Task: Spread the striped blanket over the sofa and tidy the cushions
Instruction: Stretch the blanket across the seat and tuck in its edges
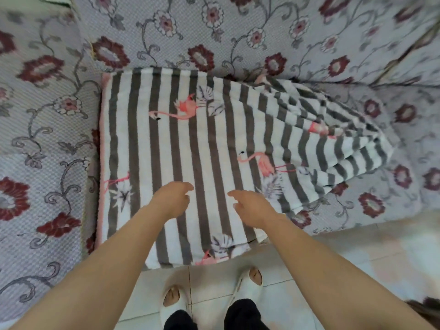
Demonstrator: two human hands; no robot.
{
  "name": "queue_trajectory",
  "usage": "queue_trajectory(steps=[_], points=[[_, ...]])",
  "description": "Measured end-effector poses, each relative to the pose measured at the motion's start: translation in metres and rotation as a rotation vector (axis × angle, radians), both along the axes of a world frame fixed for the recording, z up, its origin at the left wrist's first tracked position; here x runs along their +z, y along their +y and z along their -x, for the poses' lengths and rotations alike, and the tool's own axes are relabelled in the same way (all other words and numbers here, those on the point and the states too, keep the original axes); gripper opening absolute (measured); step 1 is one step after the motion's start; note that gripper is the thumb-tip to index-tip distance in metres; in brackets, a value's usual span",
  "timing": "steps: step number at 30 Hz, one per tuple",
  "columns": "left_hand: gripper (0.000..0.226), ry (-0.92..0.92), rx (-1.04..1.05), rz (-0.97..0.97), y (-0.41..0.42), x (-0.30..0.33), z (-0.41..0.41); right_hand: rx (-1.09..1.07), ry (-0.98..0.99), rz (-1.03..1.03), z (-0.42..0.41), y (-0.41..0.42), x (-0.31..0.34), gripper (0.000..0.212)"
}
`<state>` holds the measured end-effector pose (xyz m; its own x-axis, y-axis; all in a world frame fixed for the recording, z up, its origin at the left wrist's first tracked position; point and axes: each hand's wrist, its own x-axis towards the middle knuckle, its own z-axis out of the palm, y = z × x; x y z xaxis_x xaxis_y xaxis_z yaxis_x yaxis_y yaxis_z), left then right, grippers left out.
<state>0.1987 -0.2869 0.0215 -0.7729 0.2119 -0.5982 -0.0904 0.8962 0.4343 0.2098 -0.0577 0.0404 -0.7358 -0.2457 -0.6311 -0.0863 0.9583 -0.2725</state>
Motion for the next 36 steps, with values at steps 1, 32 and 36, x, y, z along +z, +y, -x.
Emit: queue_trajectory(steps=[1, 32, 36], points=[[0.042, 0.002, -0.009, -0.011, 0.014, 0.003, 0.007, -0.027, 0.011, -0.002, 0.003, 0.016, 0.003, 0.045], [0.089, 0.120, -0.093, 0.484, 0.484, -0.116, 0.156, -1.104, -0.192, 0.284, 0.099, 0.472, -0.111, 0.039], [0.058, 0.225, -0.097, 0.505, 0.476, -0.110, 0.177, -1.214, -0.172, 0.382, 0.132, 0.455, -0.110, 0.042]])
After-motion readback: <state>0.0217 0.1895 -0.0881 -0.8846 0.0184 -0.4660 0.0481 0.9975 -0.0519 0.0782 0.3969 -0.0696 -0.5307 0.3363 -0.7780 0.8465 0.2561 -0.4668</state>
